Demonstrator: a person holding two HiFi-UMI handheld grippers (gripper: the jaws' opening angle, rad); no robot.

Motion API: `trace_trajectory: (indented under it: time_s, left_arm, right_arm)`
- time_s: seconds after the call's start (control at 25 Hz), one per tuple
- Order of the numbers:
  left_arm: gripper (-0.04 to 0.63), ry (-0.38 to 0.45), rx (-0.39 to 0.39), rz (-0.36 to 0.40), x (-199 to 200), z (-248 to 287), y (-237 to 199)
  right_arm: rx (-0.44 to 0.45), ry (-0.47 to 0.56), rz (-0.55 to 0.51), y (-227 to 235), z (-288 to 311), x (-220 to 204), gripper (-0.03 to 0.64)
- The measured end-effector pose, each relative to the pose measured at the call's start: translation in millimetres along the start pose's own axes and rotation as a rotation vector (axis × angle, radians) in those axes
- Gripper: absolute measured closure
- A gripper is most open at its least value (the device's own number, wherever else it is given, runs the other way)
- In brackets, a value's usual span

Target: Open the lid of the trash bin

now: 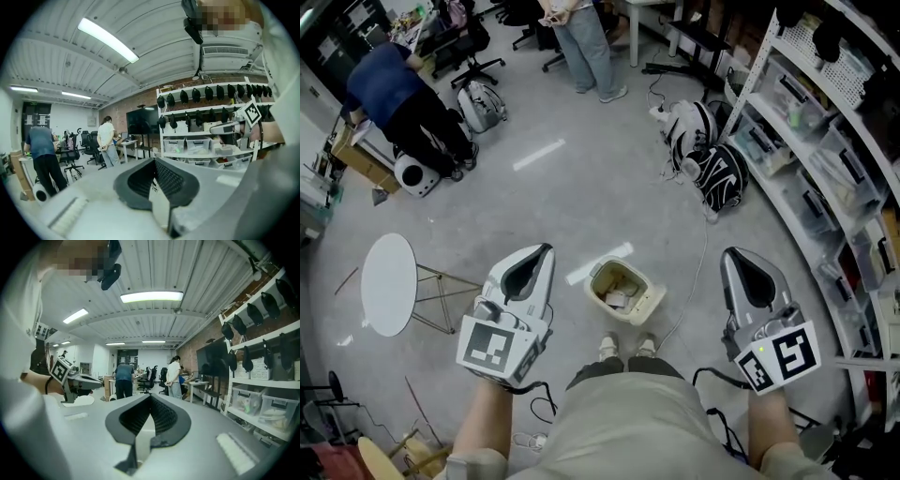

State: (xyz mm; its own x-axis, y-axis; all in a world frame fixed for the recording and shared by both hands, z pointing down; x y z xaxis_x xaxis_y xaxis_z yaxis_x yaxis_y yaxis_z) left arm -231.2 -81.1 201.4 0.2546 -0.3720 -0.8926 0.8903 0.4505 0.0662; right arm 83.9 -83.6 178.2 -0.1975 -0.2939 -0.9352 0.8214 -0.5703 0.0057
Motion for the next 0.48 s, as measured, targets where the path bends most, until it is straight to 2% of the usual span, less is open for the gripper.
trace_trajectory:
  time_s: [0.48]
  left_arm:
    - [0.594,0.021,0.016,-0.008,3.8,-4.9,1.0]
  right_arm:
    - [0.019,0.001,-0.021,-6.3,8.2,10.9,0.614]
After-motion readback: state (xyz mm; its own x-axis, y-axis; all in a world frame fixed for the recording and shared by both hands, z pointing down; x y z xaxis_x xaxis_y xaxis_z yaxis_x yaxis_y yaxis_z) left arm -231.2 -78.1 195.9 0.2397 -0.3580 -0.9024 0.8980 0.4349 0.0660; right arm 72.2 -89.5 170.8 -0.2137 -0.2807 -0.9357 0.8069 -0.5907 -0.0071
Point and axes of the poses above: the fingertips, and each gripper's own axes: z forward along the fingers, y to its right, x out of its top, the point moved 7 cm from there along -z, backward along the fingers, and after that the axes turned 13 degrees about -y, right-handed, at the moved point
